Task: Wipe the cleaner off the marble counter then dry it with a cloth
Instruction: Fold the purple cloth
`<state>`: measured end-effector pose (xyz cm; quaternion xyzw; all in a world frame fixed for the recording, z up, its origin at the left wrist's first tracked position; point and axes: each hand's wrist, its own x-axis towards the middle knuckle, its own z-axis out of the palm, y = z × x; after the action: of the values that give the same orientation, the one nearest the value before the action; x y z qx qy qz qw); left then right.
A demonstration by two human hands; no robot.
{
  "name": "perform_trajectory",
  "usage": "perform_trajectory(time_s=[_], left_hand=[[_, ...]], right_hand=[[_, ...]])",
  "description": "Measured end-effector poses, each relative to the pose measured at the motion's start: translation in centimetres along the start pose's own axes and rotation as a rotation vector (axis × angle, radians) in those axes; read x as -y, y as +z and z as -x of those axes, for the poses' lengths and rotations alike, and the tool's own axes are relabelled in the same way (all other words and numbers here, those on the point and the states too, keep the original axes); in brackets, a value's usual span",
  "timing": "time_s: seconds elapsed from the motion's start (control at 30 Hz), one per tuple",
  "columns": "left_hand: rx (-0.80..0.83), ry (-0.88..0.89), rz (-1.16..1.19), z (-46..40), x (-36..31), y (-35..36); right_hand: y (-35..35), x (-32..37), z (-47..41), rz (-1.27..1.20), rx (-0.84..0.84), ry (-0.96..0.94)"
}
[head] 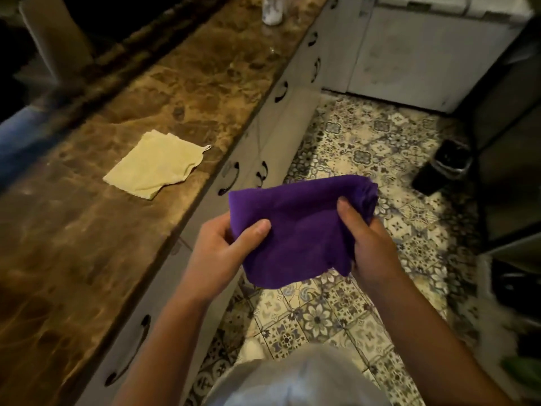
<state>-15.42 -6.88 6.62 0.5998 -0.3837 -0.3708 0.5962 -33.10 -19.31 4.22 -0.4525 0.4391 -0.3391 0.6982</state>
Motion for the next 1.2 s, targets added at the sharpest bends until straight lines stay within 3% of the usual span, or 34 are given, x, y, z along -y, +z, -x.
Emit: perform_trajectory(time_s=[0.17, 0.4, 0.77, 0.93, 1.2], left_hand=[[0.082, -0.042, -0.038, -5.4, 0.3, 0.9], [-0.017, -0.099, 0.024, -13.9, 2.4, 4.6], [-0.165, -0.033, 0.088, -27.1, 3.7, 11.5], [-0.149, 0.06, 0.022, -31.5, 3.4, 9.6], [-0.327, 0.043, -0.011, -37.7, 3.9, 1.3]], right_hand=[[-1.4, 1.9, -2.6, 0.001, -0.004, -0.068], [-4.3, 3.9, -9.7, 0.162, -0.051, -0.003], [-9.5, 11.8, -25.6, 0.302, 0.078, 0.011], [-7.2, 13.9, -32.0, 0.288, 0.126, -0.019], [3.1, 15.1, -39.5, 0.369, 0.207, -0.032]])
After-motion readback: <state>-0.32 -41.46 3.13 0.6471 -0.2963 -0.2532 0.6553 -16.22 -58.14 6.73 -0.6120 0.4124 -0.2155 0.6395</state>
